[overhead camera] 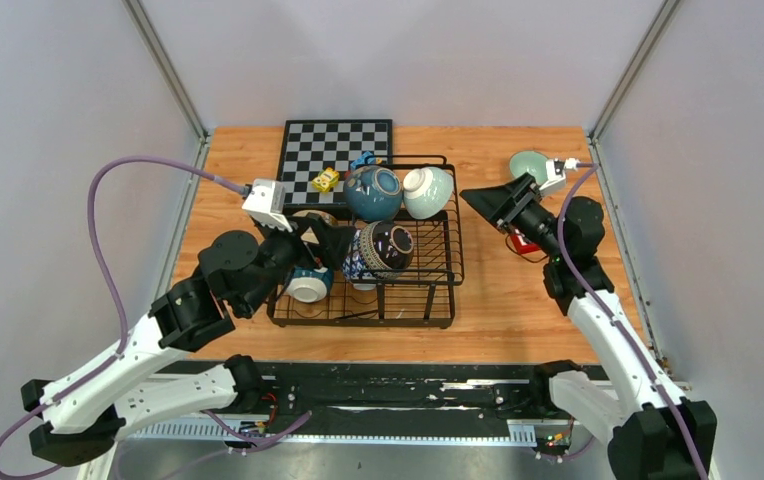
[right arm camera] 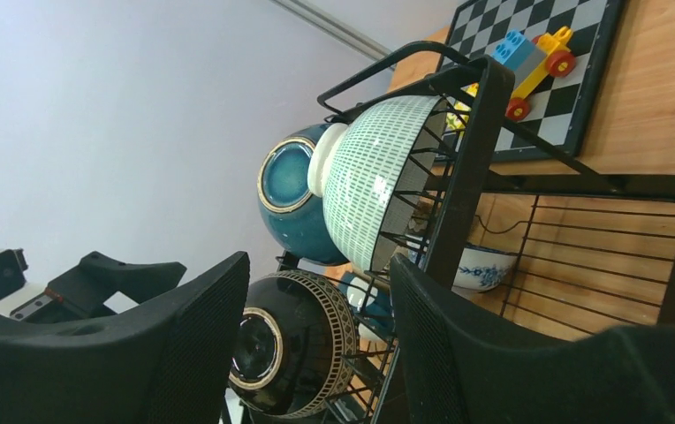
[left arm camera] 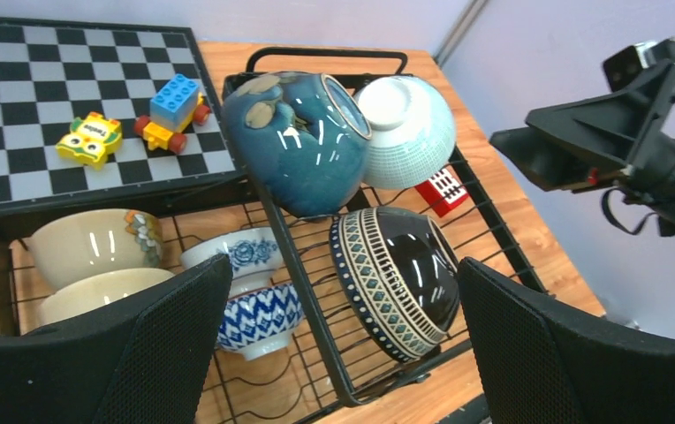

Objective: Unload the bowls from the dish rack
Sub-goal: Pick up the bowl from the dish rack.

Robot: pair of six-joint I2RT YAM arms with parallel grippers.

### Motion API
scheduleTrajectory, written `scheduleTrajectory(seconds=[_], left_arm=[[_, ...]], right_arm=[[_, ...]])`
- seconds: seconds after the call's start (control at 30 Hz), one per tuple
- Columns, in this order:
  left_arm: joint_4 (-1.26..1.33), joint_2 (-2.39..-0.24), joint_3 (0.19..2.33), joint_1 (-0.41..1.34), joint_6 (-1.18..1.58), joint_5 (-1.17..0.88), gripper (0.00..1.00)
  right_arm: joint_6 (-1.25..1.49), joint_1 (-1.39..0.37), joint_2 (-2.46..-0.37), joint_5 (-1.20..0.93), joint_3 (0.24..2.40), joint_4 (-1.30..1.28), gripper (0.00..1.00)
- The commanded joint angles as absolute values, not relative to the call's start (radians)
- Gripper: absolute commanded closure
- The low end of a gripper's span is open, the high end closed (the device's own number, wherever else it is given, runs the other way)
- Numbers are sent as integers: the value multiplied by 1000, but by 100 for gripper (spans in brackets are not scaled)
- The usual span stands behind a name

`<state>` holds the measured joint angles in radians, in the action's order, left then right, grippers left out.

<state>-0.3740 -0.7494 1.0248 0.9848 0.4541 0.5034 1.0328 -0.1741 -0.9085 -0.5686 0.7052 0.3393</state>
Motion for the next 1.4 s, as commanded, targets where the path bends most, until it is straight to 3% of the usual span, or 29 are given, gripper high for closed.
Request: scheduleTrajectory(seconds=[0.0, 1.37], left_arm=[[-367, -732, 1026, 982, 506, 456, 0], [-305, -741, 911, 982, 566, 420, 0]], right_arm=[[1150, -173, -936, -635, 675, 543, 38], [1290, -204, -1256, -772, 750, 790, 49]])
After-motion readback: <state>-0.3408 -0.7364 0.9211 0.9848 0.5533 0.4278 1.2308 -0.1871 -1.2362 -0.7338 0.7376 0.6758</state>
